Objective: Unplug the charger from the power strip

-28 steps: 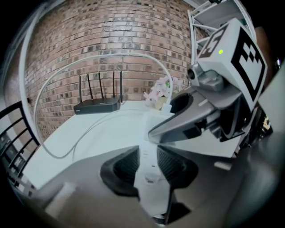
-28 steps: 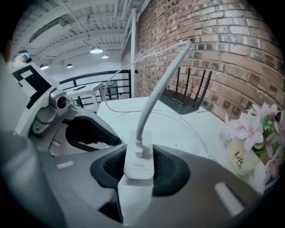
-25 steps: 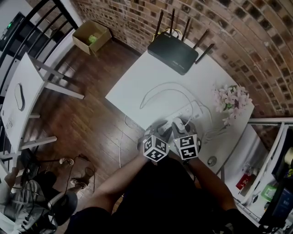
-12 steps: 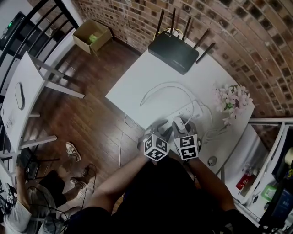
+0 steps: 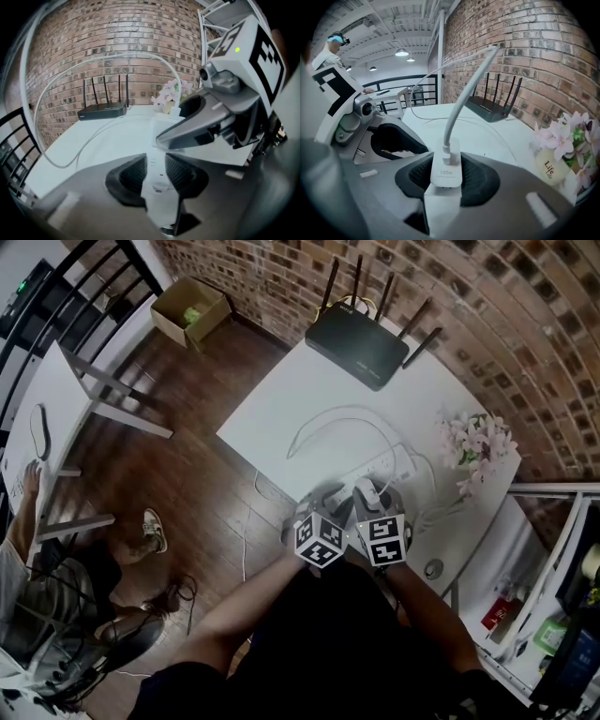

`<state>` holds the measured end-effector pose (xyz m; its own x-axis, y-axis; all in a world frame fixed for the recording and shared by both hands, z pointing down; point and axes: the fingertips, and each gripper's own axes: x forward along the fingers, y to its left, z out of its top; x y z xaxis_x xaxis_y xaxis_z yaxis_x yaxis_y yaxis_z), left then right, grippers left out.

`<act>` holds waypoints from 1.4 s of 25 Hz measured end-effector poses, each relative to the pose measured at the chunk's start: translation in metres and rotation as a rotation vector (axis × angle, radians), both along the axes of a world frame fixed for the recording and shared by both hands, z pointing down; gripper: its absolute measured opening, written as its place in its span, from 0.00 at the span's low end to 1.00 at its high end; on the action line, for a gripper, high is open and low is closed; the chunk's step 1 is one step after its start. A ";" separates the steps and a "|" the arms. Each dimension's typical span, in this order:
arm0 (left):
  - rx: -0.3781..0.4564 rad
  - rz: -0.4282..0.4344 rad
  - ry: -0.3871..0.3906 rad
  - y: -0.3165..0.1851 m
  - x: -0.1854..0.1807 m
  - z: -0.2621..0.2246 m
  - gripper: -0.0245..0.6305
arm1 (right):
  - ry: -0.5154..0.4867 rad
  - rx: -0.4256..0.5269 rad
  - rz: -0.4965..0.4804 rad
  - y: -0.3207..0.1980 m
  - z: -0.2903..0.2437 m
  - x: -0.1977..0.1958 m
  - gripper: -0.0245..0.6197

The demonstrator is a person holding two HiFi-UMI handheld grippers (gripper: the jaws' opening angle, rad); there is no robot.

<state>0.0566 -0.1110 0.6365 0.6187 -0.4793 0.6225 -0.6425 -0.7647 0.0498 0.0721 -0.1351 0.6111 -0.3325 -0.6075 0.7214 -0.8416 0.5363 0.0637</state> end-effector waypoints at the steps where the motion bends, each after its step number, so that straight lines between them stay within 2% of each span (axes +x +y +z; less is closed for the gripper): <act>1: 0.000 0.001 0.000 0.000 0.000 0.000 0.24 | 0.002 0.003 -0.001 0.001 0.000 0.000 0.26; 6: -0.005 -0.001 -0.008 0.000 0.000 0.001 0.24 | 0.004 0.084 -0.040 -0.001 -0.019 -0.005 0.26; 12: -0.030 -0.018 -0.001 0.000 0.001 0.001 0.24 | -0.052 0.051 0.011 0.002 -0.021 0.009 0.26; 15: -0.069 -0.061 0.049 -0.002 -0.003 -0.005 0.25 | -0.083 0.038 0.025 0.005 -0.024 0.014 0.26; 22: -0.105 -0.161 0.174 0.003 -0.019 -0.037 0.25 | -0.180 -0.001 0.087 0.007 -0.031 0.022 0.26; 26: -0.145 -0.200 0.233 0.017 -0.028 -0.051 0.24 | -0.319 -0.074 0.176 0.012 -0.034 0.032 0.26; 31: -0.262 -0.214 0.316 0.038 -0.030 -0.059 0.22 | -0.567 -0.259 0.371 0.029 -0.024 0.057 0.26; 35: -0.284 -0.223 0.308 0.046 -0.037 -0.055 0.22 | -0.639 -0.346 0.488 0.041 -0.007 0.078 0.26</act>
